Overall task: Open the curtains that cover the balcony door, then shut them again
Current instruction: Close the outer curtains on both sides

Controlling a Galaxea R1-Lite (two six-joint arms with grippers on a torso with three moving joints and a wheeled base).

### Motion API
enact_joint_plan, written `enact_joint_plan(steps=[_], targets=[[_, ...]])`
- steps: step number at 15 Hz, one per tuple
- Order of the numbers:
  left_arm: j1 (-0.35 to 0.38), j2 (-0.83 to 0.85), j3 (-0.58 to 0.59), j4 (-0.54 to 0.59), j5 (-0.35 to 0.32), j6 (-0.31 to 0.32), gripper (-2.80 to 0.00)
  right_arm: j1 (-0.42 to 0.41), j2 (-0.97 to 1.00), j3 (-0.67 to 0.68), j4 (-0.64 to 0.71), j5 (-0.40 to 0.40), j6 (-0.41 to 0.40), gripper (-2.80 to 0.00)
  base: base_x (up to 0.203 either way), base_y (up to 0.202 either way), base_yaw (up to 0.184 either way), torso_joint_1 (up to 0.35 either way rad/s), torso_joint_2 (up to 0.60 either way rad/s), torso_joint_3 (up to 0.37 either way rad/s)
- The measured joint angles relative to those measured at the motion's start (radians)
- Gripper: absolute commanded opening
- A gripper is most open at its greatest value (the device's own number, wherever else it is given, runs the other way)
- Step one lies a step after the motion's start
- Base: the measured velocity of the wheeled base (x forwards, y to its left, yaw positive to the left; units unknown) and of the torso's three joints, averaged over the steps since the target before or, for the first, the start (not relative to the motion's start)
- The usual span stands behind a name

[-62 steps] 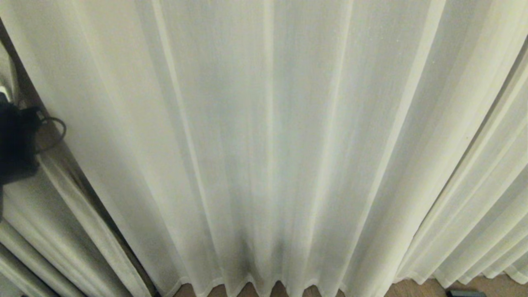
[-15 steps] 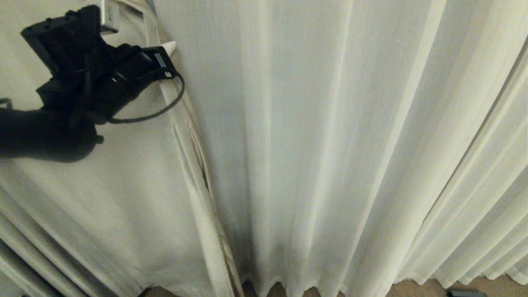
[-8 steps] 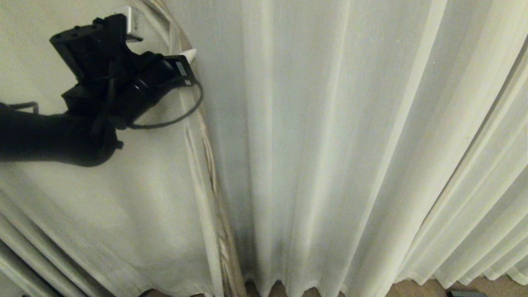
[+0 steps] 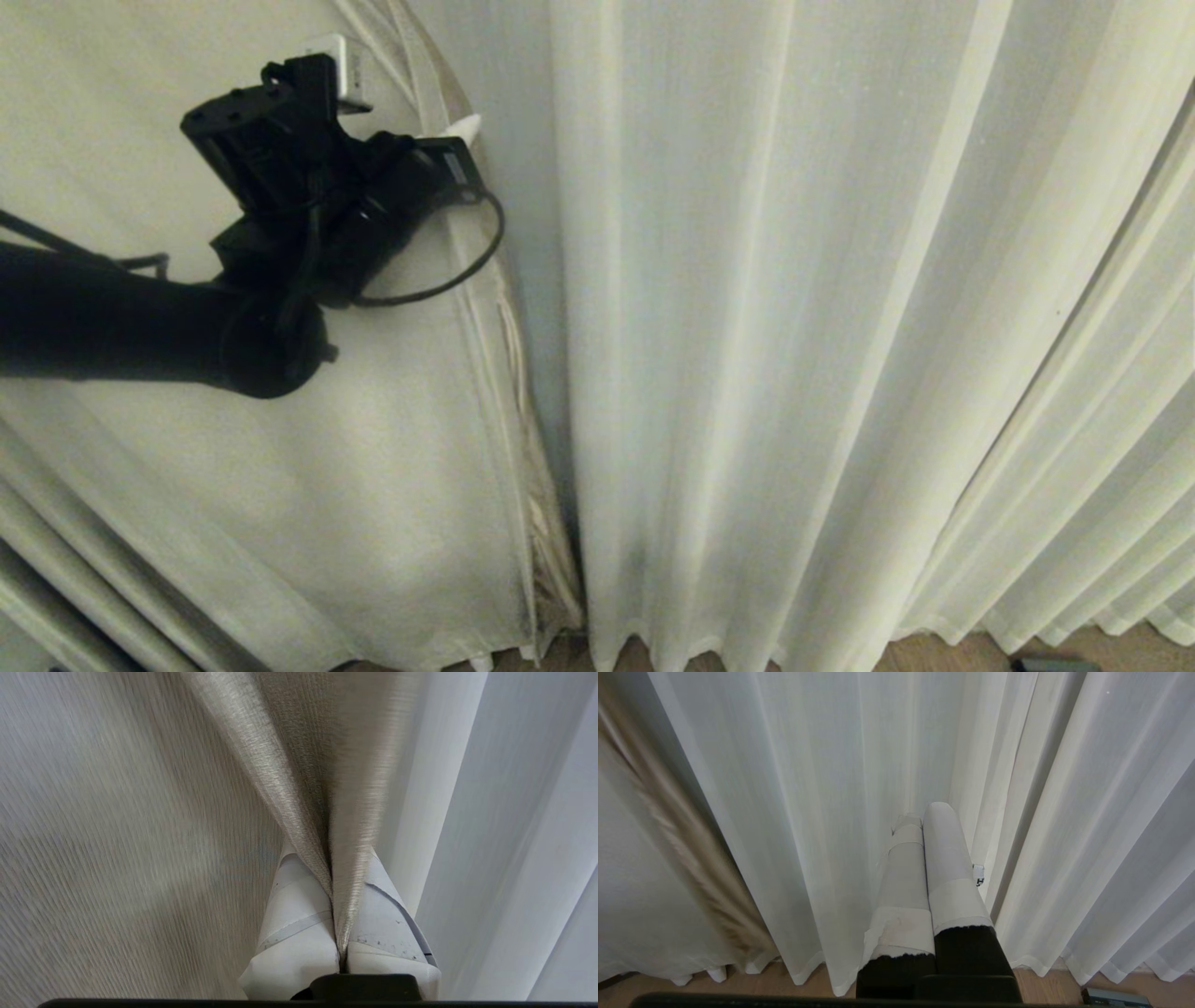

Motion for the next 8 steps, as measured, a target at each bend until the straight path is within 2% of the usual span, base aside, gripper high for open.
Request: enact_joint_plan(steps=[8], targets=[[-0.051,0.012,0.010,0.001,-0.001,-0.001,-2.80,0.000,0.000,0.000,0.000,0.000,0.000,-2.80,0.000,0.000,0.000,0.000,0.00,0.000]])
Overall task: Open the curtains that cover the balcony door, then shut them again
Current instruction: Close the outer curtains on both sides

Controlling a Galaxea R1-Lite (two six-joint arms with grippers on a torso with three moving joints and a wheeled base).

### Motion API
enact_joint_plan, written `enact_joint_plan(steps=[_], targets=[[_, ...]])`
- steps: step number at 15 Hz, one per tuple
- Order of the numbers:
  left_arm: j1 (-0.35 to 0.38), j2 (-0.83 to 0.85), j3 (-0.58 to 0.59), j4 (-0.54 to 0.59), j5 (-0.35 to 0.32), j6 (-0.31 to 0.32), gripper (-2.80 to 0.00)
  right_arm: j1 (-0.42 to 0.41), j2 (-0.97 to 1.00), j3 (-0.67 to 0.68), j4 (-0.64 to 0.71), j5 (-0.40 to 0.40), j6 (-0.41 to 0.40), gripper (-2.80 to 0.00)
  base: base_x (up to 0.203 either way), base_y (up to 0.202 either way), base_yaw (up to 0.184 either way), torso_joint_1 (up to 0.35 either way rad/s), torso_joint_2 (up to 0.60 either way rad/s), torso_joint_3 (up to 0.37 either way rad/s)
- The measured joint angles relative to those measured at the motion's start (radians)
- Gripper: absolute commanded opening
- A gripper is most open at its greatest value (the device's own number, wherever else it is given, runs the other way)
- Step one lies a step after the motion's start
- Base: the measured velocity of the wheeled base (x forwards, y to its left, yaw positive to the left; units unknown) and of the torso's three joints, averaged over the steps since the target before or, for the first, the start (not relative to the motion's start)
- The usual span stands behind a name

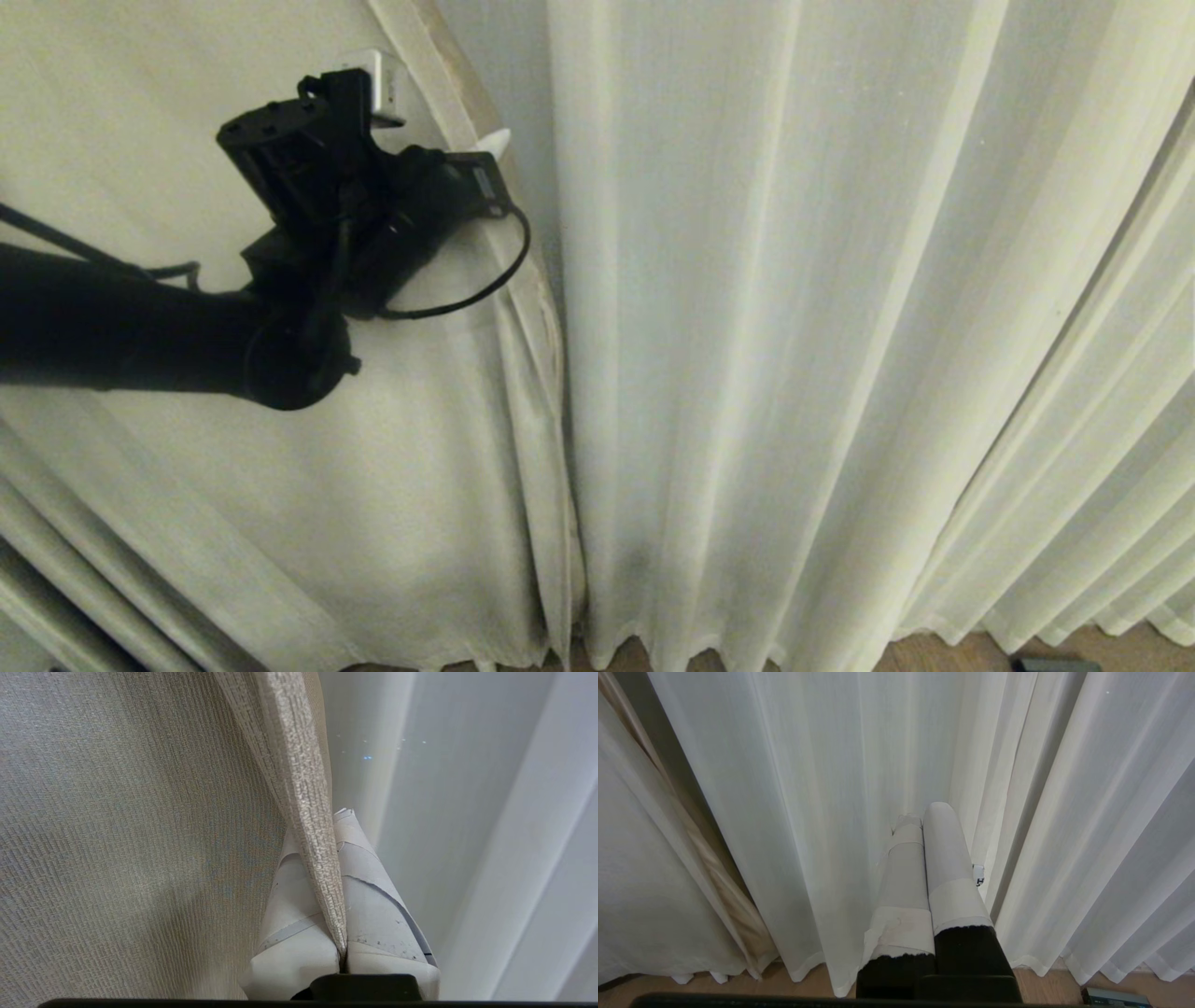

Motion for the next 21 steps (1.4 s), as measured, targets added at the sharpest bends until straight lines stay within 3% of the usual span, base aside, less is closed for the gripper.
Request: enact_joint_plan(steps=[6,10,14,21], targets=[[-0.038,0.008,0.005,0.004,0.024,0.001,-2.80,0.000,0.000,0.000,0.000,0.000,0.000,-2.80,0.000,0.000,0.000,0.000,0.00,0.000],[-0.014,0.005,0.005,0.003,0.068,0.002,-2.80,0.000,0.000,0.000,0.000,0.000,0.000,-2.80,0.000,0.000,0.000,0.000,0.00,0.000],[0.092,-0.037,0.045,-0.001,0.072,0.010,-2.80,0.000,0.000,0.000,0.000,0.000,0.000,-2.80,0.000,0.000,0.000,0.000,0.00,0.000],[0.369,-0.144,0.183,-0.001,0.048,0.002,-2.80,0.000,0.000,0.000,0.000,0.000,0.000,-2.80,0.000,0.000,0.000,0.000,0.00,0.000]])
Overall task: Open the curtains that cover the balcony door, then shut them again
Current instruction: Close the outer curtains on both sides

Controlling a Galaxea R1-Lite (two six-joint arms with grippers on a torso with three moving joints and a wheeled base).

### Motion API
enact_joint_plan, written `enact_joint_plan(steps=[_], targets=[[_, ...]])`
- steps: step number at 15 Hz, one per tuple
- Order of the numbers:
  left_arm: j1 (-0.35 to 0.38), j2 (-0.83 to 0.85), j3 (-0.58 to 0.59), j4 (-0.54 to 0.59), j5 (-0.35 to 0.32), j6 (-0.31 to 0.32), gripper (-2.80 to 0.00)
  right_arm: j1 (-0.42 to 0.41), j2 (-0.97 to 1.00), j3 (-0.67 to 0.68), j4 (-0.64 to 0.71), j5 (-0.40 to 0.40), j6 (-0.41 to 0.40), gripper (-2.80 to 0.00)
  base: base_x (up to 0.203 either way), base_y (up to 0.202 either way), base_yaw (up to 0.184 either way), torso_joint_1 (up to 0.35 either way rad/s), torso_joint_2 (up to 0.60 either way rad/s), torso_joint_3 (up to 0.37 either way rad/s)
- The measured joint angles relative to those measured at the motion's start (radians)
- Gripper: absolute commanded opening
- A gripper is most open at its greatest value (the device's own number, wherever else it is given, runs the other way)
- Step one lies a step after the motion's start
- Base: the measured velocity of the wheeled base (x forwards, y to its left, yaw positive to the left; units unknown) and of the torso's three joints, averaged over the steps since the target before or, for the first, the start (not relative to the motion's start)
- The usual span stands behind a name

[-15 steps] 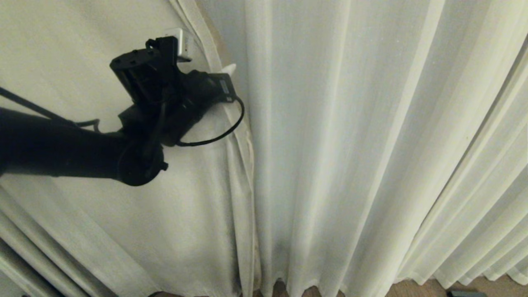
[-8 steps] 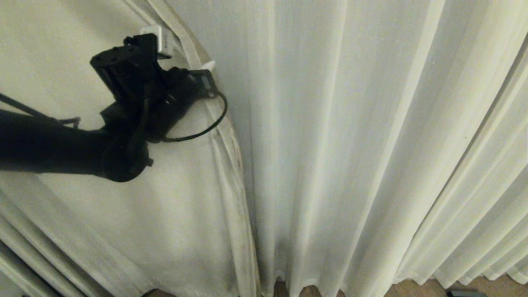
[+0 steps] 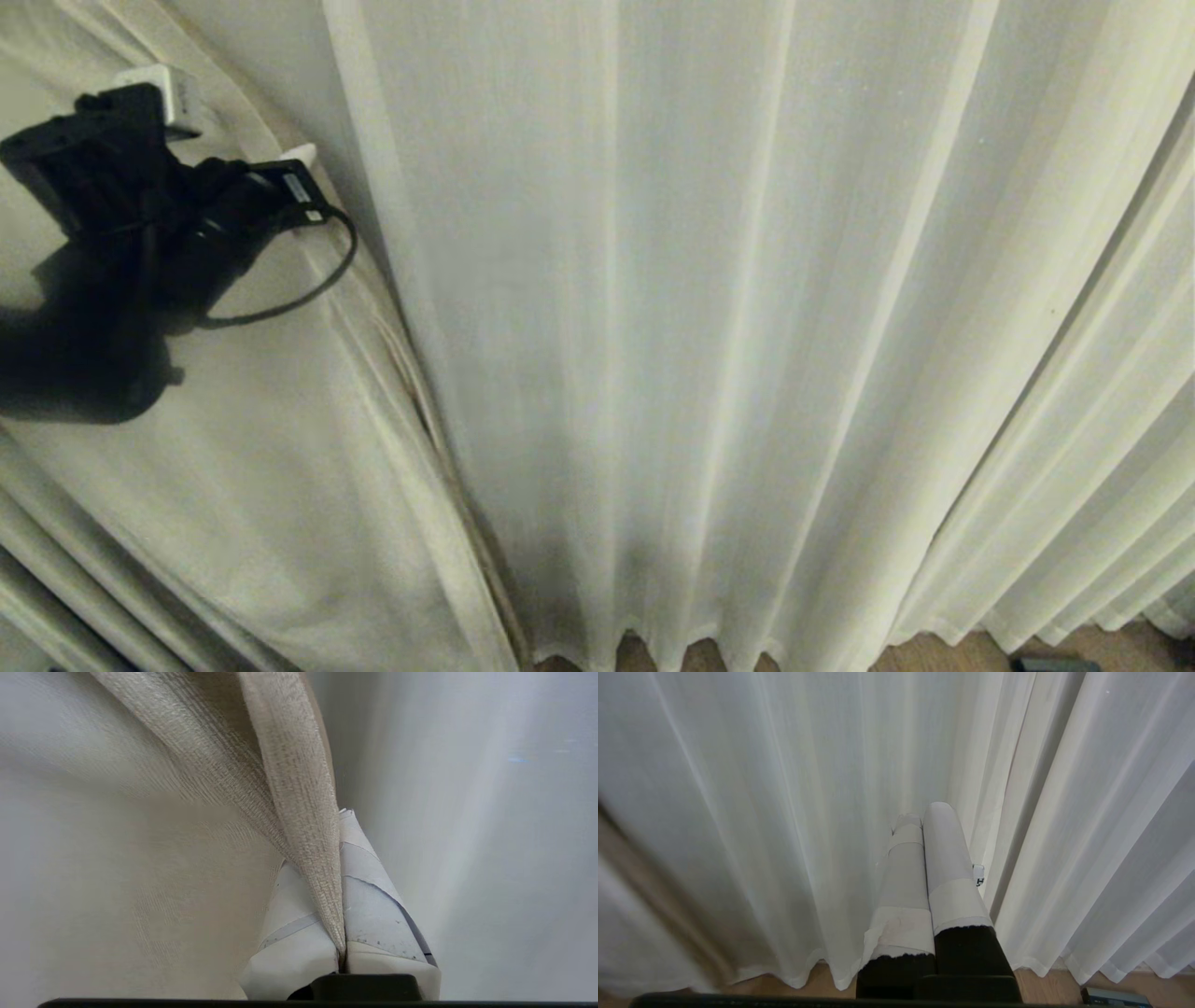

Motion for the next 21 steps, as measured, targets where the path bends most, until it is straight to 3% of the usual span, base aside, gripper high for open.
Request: enact_joint_plan(steps=[6,7,8,16,21], targets=[[0.125,-0.052,0.038,-0.001,-0.069,-0.001,-2.80,0.000,0.000,0.000,0.000,0.000,0.000,-2.80,0.000,0.000,0.000,0.000,0.00,0.000],[0.130,-0.060,0.048,-0.002,-0.071,-0.001,-1.31,0.000,0.000,0.000,0.000,0.000,0.000,-2.80,0.000,0.000,0.000,0.000,0.00,0.000],[0.135,-0.069,0.061,-0.004,-0.075,-0.002,0.00,0.000,0.000,0.000,-0.001,0.000,0.000,-2.80,0.000,0.000,0.000,0.000,0.00,0.000],[0.158,-0.196,0.221,-0.001,-0.072,-0.001,0.00,0.000,0.000,0.000,0.000,0.000,0.000,-2.80,0.000,0.000,0.000,0.000,0.00,0.000],[0.199,-0.357,0.434,0.001,-0.079,-0.003,0.00,0.000,0.000,0.000,0.000,0.000,0.000,-2.80,0.000,0.000,0.000,0.000,0.00,0.000]])
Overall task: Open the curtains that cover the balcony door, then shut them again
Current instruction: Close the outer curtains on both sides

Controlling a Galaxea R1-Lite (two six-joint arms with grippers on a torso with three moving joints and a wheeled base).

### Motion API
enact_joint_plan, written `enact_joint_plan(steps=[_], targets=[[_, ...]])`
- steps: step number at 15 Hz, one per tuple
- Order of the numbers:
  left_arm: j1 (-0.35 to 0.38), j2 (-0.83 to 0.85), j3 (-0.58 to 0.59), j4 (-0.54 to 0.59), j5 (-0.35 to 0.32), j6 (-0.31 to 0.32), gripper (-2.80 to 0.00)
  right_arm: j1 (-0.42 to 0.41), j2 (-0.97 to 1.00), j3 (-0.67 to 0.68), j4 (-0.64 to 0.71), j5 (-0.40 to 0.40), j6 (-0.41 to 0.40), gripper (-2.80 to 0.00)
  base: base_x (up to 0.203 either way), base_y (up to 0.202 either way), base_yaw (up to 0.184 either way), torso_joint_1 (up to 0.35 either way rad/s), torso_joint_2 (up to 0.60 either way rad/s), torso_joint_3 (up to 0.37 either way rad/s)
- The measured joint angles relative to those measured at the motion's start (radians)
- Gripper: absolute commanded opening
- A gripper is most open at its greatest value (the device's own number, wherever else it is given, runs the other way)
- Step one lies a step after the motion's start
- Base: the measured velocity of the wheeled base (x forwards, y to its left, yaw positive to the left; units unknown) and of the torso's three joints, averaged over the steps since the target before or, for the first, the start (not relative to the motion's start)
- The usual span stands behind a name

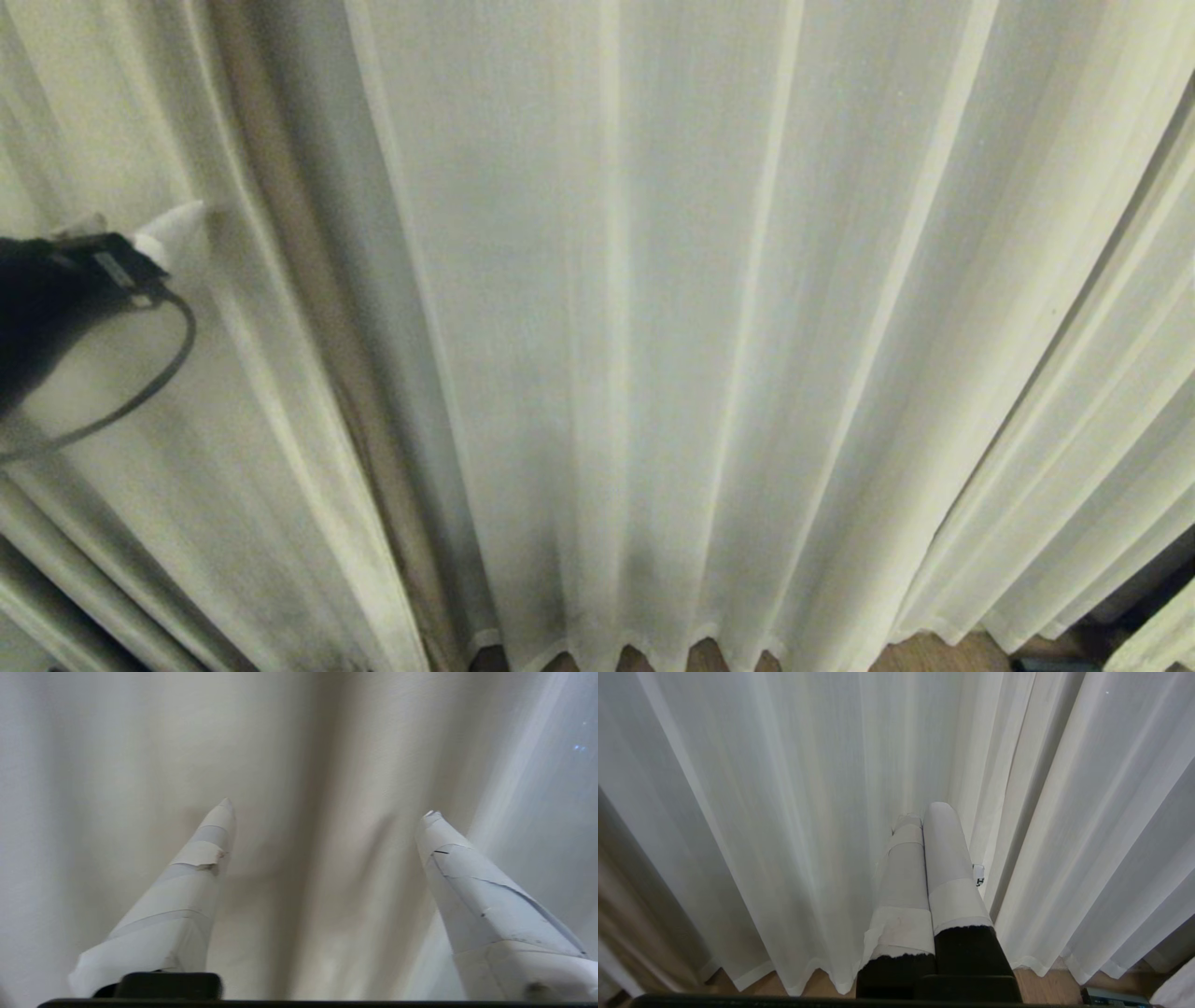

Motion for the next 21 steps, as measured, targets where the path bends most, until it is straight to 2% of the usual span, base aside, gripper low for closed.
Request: enact_joint_plan(steps=[6,10,11,14,21], targets=[[0.012,-0.216,0.241,0.008,-0.005,-0.015,0.00,0.000,0.000,0.000,0.000,0.000,0.000,-2.80,0.000,0.000,0.000,0.000,0.00,0.000],[0.011,-0.315,0.327,0.012,-0.065,-0.021,0.00,0.000,0.000,0.000,0.000,0.000,0.000,-2.80,0.000,0.000,0.000,0.000,0.00,0.000],[0.010,-0.336,0.342,0.013,-0.078,-0.022,-2.80,0.000,0.000,0.000,0.000,0.000,0.000,-2.80,0.000,0.000,0.000,0.000,0.00,0.000],[0.008,-0.389,0.383,0.023,-0.109,-0.029,-2.80,0.000,0.000,0.000,0.000,0.000,0.000,-2.80,0.000,0.000,0.000,0.000,0.00,0.000],[0.004,-0.511,0.473,0.088,-0.112,-0.052,-2.80,0.000,0.000,0.000,0.000,0.000,0.000,-2.80,0.000,0.000,0.000,0.000,0.00,0.000]])
